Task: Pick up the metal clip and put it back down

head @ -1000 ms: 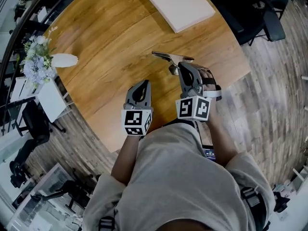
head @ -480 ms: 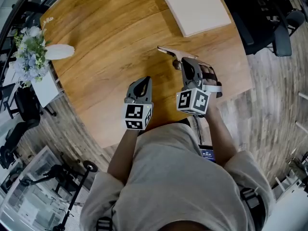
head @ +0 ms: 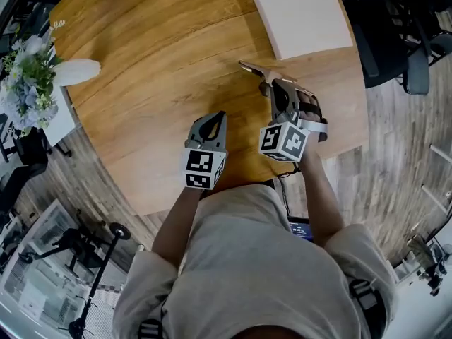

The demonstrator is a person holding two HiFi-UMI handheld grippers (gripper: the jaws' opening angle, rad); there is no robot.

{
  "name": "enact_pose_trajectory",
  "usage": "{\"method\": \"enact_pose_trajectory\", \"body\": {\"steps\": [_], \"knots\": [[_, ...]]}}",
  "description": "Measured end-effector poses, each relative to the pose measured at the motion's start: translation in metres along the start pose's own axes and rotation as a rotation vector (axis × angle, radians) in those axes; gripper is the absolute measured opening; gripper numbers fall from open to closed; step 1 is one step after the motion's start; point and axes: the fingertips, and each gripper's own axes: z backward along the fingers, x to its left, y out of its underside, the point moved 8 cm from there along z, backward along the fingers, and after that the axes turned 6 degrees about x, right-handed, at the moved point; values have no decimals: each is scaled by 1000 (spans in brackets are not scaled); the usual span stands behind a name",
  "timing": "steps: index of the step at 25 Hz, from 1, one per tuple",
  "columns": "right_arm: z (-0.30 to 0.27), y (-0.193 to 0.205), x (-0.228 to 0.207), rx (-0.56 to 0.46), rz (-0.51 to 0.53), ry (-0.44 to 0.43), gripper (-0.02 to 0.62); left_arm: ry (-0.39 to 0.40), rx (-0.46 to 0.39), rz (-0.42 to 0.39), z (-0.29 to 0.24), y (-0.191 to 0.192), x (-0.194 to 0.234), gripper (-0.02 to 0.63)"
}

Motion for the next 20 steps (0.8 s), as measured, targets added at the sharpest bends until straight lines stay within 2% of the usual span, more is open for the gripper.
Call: {"method": "enact_pose_trajectory", "body": {"steps": [8, 20], "knots": [[-26, 1, -5, 37, 36, 12, 28, 24, 42, -11, -17, -1, 3, 23], [-40, 4, -6, 75, 55, 21, 29, 27, 58, -34, -32, -8, 12, 23]]}}
